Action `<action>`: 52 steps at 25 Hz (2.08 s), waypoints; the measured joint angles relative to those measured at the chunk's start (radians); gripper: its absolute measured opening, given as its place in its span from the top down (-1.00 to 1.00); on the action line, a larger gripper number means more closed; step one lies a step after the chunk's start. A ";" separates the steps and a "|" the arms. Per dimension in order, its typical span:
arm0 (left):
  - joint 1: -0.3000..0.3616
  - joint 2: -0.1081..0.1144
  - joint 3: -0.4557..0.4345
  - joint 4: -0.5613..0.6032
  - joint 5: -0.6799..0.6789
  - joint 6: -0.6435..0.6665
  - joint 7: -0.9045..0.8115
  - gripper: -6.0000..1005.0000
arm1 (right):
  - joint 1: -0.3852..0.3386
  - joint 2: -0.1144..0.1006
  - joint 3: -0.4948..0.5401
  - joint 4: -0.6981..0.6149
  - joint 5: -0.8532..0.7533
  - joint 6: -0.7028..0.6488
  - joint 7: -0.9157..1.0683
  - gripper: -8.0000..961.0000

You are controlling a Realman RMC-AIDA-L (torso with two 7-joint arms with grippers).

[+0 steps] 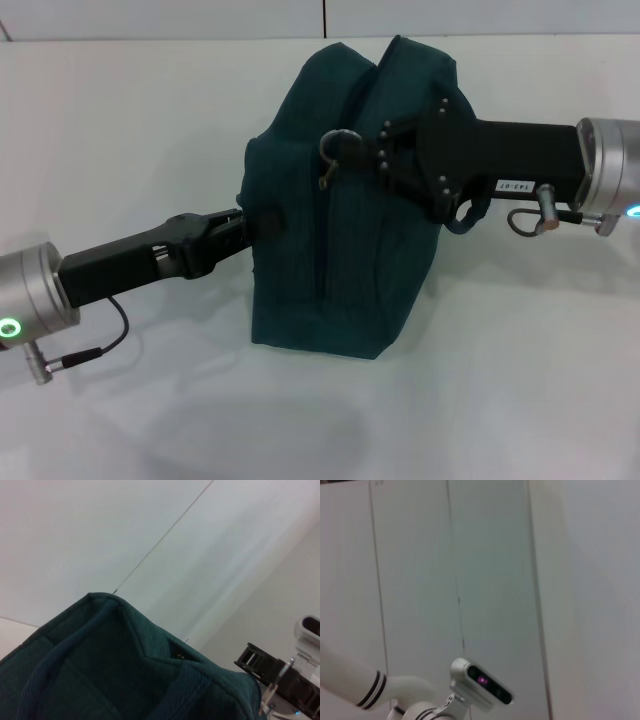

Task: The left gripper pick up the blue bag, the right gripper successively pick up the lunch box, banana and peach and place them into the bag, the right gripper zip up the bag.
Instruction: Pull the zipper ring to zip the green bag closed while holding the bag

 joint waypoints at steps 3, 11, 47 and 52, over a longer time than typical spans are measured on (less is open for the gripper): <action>-0.003 -0.001 0.002 0.000 0.000 0.001 0.001 0.81 | 0.000 -0.002 0.001 0.012 0.024 0.001 0.010 0.97; -0.009 -0.005 0.004 -0.007 0.000 0.002 0.007 0.85 | -0.001 -0.004 0.004 0.014 0.046 0.005 0.085 0.97; -0.019 -0.005 -0.001 -0.089 -0.057 0.038 0.084 0.88 | -0.004 -0.007 0.069 0.097 0.117 0.121 0.463 0.97; -0.027 -0.006 0.002 -0.103 -0.063 0.037 0.094 0.88 | 0.005 -0.006 0.068 0.124 0.113 0.122 0.523 0.97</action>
